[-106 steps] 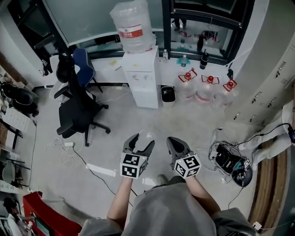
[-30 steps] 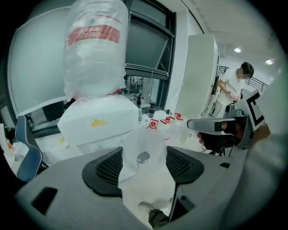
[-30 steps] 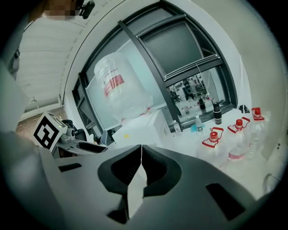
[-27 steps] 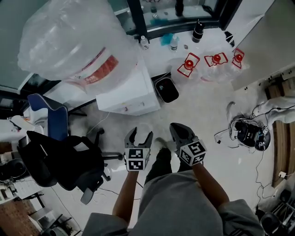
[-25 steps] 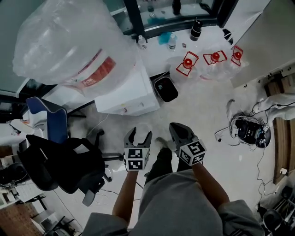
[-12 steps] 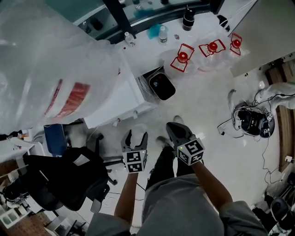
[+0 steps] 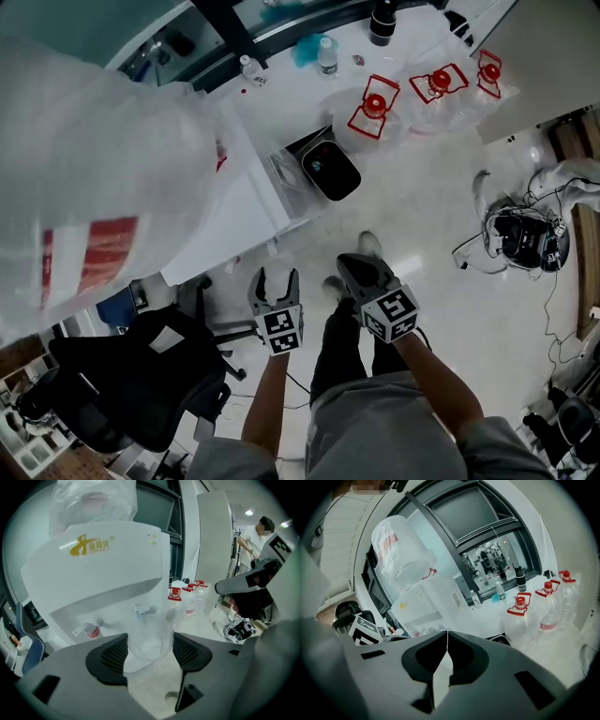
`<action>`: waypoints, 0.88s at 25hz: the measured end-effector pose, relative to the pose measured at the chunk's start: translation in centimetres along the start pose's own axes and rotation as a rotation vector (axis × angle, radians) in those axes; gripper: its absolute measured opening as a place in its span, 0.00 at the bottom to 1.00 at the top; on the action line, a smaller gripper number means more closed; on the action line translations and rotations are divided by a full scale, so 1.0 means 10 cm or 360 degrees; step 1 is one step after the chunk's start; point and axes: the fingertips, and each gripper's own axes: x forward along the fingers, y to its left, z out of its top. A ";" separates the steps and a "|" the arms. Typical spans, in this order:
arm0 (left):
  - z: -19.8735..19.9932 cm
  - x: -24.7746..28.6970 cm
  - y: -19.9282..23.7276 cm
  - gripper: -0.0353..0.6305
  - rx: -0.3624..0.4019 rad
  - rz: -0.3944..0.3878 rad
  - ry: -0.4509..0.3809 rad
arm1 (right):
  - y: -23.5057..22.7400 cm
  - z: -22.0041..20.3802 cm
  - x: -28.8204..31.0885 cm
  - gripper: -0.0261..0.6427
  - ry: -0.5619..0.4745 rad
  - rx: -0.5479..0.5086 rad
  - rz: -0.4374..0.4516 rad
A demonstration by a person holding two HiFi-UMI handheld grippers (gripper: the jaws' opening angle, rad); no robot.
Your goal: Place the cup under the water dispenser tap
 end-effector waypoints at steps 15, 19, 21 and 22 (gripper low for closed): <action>-0.86 1.29 0.29 0.51 -0.0058 0.0189 -0.0035 | -0.47 -0.72 0.34 0.06 0.0017 -0.0037 -0.0054; -0.95 1.52 0.31 0.51 -0.0060 0.0214 -0.0041 | -0.62 -0.85 0.36 0.06 0.0026 -0.0037 -0.0080; -0.98 1.60 0.31 0.51 -0.0061 0.0229 -0.0054 | -0.67 -0.92 0.35 0.06 0.0039 -0.0048 -0.0090; -0.99 1.63 0.31 0.51 -0.0059 0.0239 -0.0059 | -0.69 -0.94 0.34 0.06 0.0040 -0.0048 -0.0097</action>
